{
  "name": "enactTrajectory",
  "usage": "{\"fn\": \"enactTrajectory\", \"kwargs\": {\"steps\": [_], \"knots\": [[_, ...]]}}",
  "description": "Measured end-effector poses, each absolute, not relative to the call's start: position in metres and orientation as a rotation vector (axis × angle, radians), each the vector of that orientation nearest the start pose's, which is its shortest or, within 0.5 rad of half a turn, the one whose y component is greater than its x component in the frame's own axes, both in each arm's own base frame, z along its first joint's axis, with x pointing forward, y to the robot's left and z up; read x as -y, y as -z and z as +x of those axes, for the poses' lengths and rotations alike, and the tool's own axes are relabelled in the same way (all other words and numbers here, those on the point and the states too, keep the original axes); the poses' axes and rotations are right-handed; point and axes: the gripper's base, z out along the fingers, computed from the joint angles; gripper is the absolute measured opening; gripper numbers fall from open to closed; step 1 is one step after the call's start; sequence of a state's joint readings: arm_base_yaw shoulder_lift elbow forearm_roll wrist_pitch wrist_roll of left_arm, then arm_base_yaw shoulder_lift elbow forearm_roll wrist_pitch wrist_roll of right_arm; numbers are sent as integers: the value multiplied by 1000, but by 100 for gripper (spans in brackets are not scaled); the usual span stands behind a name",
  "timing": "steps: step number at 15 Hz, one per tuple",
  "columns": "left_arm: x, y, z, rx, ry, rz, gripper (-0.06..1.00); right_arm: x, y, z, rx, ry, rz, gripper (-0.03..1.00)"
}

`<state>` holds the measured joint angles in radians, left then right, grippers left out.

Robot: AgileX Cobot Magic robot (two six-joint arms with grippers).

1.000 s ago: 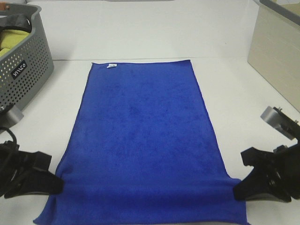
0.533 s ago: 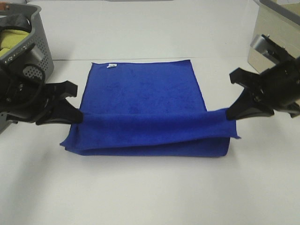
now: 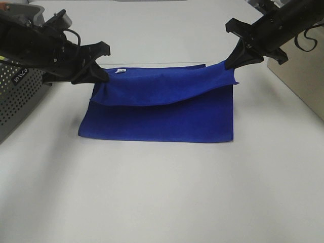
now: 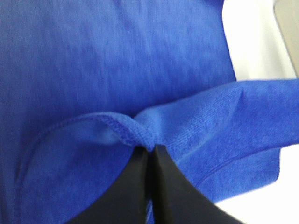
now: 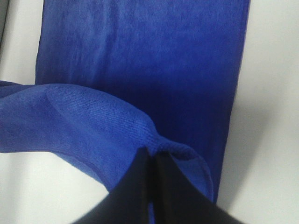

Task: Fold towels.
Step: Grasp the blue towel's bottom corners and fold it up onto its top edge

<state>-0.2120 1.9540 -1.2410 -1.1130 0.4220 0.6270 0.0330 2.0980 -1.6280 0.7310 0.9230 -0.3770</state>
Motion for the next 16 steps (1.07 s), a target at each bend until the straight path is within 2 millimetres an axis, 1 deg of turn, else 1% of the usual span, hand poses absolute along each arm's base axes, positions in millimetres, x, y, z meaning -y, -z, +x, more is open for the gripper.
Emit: {"fn": "enactTrajectory", "kwargs": {"steps": [2, 5, 6, 10, 11, 13, 14, 15, 16], "knots": [[120, -183, 420, -2391, 714, -127, 1, -65, -194, 473, -2654, -812, -56, 0], [115, -178, 451, -2318, 653, -183, 1, -65, -169, 502, -2635, -803, -66, 0], [113, -173, 460, -2307, 639, -195, 1, -66, -163, 512, -2620, -799, -73, 0], [114, -145, 494, -2272, 583, -203, 1, -65, -138, 541, -2565, -775, -73, 0], [114, -133, 508, -2250, 556, -213, 1, -64, -127, 551, -2526, -750, -54, 0], [115, -120, 519, -2239, 543, -220, 1, -64, -118, 555, -2512, -744, -36, 0], [115, -117, 522, -2236, 542, -220, 1, -64, -114, 556, -2515, -743, -30, 0], [115, -117, 522, -2236, 542, -220, 1, -64, -114, 556, -2515, -743, -30, 0], [116, -116, 522, -2236, 541, -218, 1, -63, -111, 557, -2513, -738, -24, 6]]}}
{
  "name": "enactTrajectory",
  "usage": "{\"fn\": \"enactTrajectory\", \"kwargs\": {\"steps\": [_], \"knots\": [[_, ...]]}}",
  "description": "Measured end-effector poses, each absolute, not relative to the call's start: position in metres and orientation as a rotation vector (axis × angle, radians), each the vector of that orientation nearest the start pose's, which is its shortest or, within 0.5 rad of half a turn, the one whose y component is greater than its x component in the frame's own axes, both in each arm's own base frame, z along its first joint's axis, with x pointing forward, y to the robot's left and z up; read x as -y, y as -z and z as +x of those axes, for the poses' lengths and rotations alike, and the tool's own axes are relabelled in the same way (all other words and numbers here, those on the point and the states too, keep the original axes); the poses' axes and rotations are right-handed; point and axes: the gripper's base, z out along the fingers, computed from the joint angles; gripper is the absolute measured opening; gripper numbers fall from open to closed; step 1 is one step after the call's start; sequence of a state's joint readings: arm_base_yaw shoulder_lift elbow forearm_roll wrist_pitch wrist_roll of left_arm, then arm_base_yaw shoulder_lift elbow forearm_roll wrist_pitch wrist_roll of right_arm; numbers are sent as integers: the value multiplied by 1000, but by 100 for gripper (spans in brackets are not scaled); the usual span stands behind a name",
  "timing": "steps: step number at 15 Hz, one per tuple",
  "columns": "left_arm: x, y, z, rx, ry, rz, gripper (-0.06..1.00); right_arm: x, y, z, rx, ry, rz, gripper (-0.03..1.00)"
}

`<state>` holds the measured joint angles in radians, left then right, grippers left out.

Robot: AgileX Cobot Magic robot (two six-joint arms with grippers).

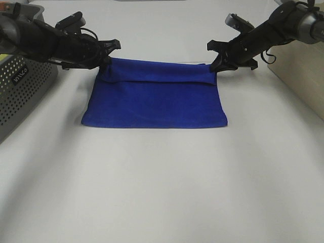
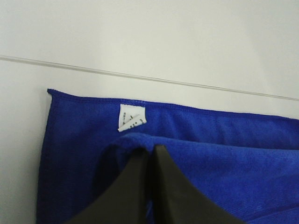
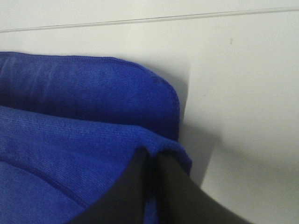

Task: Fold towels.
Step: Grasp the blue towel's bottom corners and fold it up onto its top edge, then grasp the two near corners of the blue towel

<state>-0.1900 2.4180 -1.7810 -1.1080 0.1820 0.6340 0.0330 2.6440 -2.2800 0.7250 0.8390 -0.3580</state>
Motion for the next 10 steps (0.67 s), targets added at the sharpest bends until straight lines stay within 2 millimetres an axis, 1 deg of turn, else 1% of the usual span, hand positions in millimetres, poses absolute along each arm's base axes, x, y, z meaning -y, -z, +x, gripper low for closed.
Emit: {"fn": "enactTrajectory", "kwargs": {"steps": [1, 3, 4, 5, 6, 7, 8, 9, 10], "knots": [[116, -115, 522, -2238, 535, -210, 3, -63, -110, 557, -2511, -736, -22, 17], [115, -116, 523, -2235, 525, -193, 23, -63, -111, 557, -2511, -741, -22, 49], [115, -116, 523, -2237, 517, -180, 37, -64, -112, 555, -2527, -756, -36, 62], [116, -116, 523, -2244, 511, -156, 45, -65, -113, 554, -2532, -762, -42, 67], [117, -116, 522, -2254, 508, -125, 62, -66, -121, 551, -2552, -781, -72, 70], [118, -119, 520, -2262, 507, -86, 70, -66, -124, 549, -2559, -784, -85, 71], [117, -123, 519, -2277, 511, -37, 73, -68, -137, 545, -2578, -808, -96, 71], [118, -129, 516, -2299, 522, 28, 74, -69, -144, 542, -2596, -829, -102, 71], [116, -134, 513, -2325, 538, 84, 74, -70, -146, 538, -2631, -852, -118, 71]]}}
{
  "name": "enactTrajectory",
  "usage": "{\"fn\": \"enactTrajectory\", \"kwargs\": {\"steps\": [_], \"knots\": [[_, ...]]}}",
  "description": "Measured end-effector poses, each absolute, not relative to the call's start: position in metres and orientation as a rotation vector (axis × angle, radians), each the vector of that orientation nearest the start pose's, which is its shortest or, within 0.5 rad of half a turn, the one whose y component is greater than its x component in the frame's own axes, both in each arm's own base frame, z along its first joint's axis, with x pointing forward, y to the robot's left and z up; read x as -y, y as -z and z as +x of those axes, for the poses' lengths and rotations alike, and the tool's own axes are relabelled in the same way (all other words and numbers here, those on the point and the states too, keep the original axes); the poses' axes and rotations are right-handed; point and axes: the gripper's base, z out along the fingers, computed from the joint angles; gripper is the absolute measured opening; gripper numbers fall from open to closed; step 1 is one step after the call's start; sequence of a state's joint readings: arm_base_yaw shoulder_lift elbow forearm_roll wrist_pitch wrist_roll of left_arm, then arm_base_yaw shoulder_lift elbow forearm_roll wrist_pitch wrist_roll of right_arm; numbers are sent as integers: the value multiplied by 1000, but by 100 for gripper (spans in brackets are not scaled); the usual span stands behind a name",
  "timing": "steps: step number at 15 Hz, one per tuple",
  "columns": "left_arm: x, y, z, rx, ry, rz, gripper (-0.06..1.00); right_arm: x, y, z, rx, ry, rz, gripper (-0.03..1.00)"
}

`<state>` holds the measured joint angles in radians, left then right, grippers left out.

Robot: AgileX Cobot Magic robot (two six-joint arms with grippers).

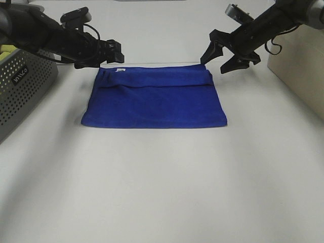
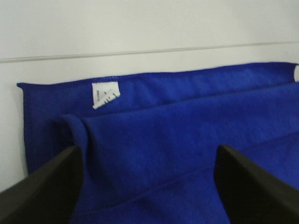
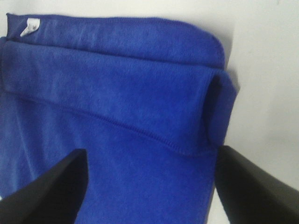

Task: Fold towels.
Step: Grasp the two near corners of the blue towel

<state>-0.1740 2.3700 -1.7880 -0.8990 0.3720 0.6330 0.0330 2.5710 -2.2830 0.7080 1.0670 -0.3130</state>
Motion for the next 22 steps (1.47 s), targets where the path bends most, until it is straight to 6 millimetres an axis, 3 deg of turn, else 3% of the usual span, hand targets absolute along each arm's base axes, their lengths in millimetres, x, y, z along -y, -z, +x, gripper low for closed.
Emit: {"fn": "enactTrajectory", "kwargs": {"steps": [2, 5, 8, 12, 14, 16, 22], "knots": [[110, -134, 505, -2428, 606, 150, 72, -71, -145, 531, -2700, -887, -145, 71], [99, -127, 493, -2607, 713, 52, 71, -70, -144, 526, -2770, -900, -118, 71], [98, -123, 484, -2726, 702, 33, 71, -67, -144, 518, -2821, -851, -103, 72], [93, -127, 463, -2770, 638, -2, 71, -65, -144, 490, -2908, -850, -82, 72], [87, -130, 446, -2746, 586, -71, 71, -63, -135, 471, -2917, -817, -49, 72], [83, -119, 431, -2759, 548, -124, 71, -61, -125, 459, -2928, -790, -32, 72], [88, -97, 429, -2788, 573, -187, 71, -68, -103, 452, -2939, -831, -72, 72]]}}
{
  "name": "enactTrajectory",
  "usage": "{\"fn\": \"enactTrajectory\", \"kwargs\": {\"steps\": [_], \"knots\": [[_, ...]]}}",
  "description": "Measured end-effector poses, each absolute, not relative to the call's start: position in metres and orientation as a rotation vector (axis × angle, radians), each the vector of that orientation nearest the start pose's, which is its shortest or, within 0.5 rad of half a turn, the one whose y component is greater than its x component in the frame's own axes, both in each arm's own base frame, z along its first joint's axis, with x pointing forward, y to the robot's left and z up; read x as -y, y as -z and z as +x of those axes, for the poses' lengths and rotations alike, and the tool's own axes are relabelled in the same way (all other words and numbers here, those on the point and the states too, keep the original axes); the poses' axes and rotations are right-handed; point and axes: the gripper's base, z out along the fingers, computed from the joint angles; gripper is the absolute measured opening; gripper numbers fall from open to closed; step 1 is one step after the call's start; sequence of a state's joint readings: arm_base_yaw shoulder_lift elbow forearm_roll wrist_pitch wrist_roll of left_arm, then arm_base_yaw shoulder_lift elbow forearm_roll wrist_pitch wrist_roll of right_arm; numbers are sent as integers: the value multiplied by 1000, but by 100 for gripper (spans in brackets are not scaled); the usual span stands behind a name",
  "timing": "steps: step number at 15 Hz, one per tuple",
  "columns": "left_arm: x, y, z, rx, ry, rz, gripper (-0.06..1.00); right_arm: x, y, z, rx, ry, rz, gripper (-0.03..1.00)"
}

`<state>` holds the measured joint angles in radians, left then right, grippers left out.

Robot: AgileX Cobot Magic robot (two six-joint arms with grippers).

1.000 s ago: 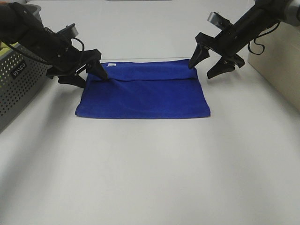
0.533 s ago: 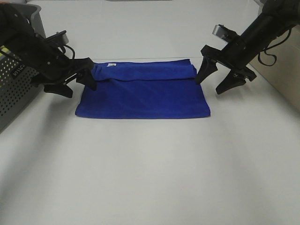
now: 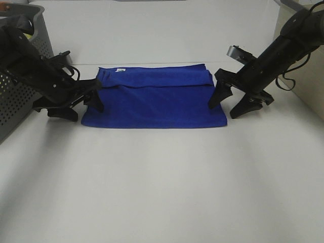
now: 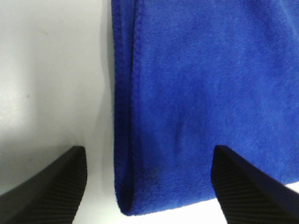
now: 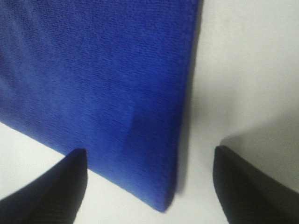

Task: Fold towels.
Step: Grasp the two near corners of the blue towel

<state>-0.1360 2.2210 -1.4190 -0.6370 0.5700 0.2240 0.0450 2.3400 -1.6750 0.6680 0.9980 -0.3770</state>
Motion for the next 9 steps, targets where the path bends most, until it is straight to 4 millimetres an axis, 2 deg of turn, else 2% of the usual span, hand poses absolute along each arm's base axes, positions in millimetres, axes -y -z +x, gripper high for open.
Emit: {"fn": "enactTrajectory", "kwargs": {"steps": [3, 4, 5, 6, 8, 9], "knots": [[99, -94, 431, -2762, 599, -210, 71, -86, -95, 453, -2914, -928, -40, 71], [105, -93, 431, -2755, 596, -192, 68, -89, -94, 453, -2909, -928, -44, 68], [111, -92, 430, -2754, 596, -181, 61, -92, -93, 454, -2902, -924, -42, 61], [112, -90, 430, -2755, 598, -182, 48, -93, -90, 454, -2902, -917, -28, 50], [113, -87, 429, -2771, 592, -168, 15, -90, -85, 455, -2919, -888, 23, 16], [113, -86, 428, -2779, 591, -162, 4, -88, -84, 455, -2930, -877, 49, 2]]}}
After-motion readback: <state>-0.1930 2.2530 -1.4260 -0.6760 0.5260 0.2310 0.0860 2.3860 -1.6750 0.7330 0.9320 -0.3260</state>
